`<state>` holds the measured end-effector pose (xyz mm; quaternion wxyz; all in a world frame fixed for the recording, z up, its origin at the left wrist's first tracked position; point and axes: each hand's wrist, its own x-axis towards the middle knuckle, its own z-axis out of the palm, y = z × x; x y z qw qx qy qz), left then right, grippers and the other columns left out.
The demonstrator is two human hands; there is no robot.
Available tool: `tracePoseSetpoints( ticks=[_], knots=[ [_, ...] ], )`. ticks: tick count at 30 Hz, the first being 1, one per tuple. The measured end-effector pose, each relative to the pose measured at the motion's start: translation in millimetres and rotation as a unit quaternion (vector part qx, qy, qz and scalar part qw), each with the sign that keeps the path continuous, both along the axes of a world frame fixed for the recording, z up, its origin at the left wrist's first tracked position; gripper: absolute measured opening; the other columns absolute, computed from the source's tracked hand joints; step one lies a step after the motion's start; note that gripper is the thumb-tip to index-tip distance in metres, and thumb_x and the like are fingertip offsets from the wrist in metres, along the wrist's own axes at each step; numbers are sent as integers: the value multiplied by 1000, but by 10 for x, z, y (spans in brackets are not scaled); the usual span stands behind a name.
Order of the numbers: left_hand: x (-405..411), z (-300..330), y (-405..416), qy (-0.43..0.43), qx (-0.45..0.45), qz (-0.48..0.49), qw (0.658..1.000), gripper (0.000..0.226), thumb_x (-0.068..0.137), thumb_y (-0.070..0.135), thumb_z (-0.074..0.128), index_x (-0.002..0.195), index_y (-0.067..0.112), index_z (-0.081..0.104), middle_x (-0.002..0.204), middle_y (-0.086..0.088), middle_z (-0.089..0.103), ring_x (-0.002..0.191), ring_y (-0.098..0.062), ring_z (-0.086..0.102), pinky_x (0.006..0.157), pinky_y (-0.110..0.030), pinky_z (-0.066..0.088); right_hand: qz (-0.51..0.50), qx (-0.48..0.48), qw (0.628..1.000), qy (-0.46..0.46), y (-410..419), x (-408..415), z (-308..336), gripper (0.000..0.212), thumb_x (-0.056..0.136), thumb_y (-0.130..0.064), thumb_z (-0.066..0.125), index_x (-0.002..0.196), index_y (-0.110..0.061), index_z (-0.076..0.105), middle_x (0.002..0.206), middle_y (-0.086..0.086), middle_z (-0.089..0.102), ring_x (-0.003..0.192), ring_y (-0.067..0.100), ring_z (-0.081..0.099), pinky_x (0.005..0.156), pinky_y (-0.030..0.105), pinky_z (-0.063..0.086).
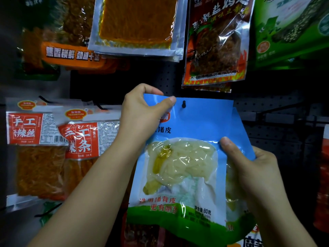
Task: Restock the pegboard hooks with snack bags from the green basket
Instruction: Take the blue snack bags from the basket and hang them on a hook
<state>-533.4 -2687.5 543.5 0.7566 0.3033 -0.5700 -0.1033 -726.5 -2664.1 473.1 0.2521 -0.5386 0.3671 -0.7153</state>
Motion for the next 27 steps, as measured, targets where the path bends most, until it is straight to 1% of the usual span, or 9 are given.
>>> tracePoseSetpoints(
  ticks=[2, 5, 9, 12, 16, 18, 21, 24, 27],
  knots=[
    [3, -46, -89, 3, 19, 2, 1000, 25, 72, 29, 81, 75, 26, 56, 68, 4, 64, 53, -5, 65, 48, -23, 53, 5, 3, 1000, 9, -44, 0, -29, 37, 62, -48, 71, 44, -17, 60, 35, -4, 47, 29, 7, 41, 32, 18, 32],
    [-48, -118, -214, -5, 37, 14, 999, 25, 73, 33, 80, 77, 30, 55, 80, 1, 65, 67, -12, 69, 57, -32, 59, -3, 7, 1000, 12, -151, -35, -80, 32, 70, -43, 74, 48, -22, 66, 38, -2, 52, 31, 8, 46, 34, 19, 35],
    [-104, -252, -312, -8, 20, 27, 999, 32, 74, 34, 78, 90, 35, 50, 87, 10, 63, 68, 1, 67, 56, -18, 54, -43, 1, 999, 8, -373, -85, -114, 25, 76, -38, 75, 70, -14, 71, 61, 10, 71, 51, 14, 63, 49, 27, 49],
    [-122, -467, -417, -21, 46, 26, 998, 44, 72, 29, 80, 94, 42, 44, 93, 15, 64, 80, 2, 66, 65, -20, 55, -88, -13, 996, 24, -552, -106, -97, 36, 78, -39, 74, 65, -6, 69, 53, 2, 68, 45, 9, 58, 41, 19, 43],
    [-208, -659, -598, -36, 99, 15, 994, 36, 77, 26, 76, 99, 35, 49, 96, 14, 65, 90, -4, 63, 76, -27, 52, -140, -2, 989, 48, -782, -137, -78, 60, 77, -48, 71, 72, 10, 58, 58, 26, 57, 51, 19, 48, 53, 30, 38],
    [-231, -626, -712, -49, 110, 31, 992, 35, 79, 27, 74, 103, 27, 49, 97, 11, 64, 90, -8, 62, 74, -28, 50, -155, 9, 986, 63, -894, -147, -71, 65, 77, -52, 68, 75, 12, 57, 59, 23, 56, 52, 25, 47, 57, 34, 39],
    [-265, -546, -890, -78, 122, 52, 988, 37, 80, 28, 73, 105, 21, 46, 98, 7, 61, 87, -10, 59, 68, -24, 46, -188, 23, 978, 87, -1059, -159, -58, 65, 79, -54, 65, 82, 11, 61, 76, 31, 64, 55, 31, 52, 60, 34, 41],
    [-311, -513, -1061, -102, 122, 69, 985, 40, 82, 27, 71, 110, 13, 46, 97, 6, 57, 84, -10, 54, 59, -17, 39, -243, 41, 963, 112, -1192, -168, -18, 63, 81, -56, 63, 67, 5, 54, 67, 29, 56, 55, 24, 45, 57, 30, 35],
    [-349, -483, -1229, -116, 134, 78, 981, 42, 83, 27, 70, 113, 9, 47, 97, 3, 56, 83, -12, 53, 61, -22, 38, -284, 52, 948, 136, -1302, -178, 19, 57, 81, -57, 62, 55, -15, 34, 51, 5, 39, 48, 21, 35, 51, 28, 28]
  ],
)
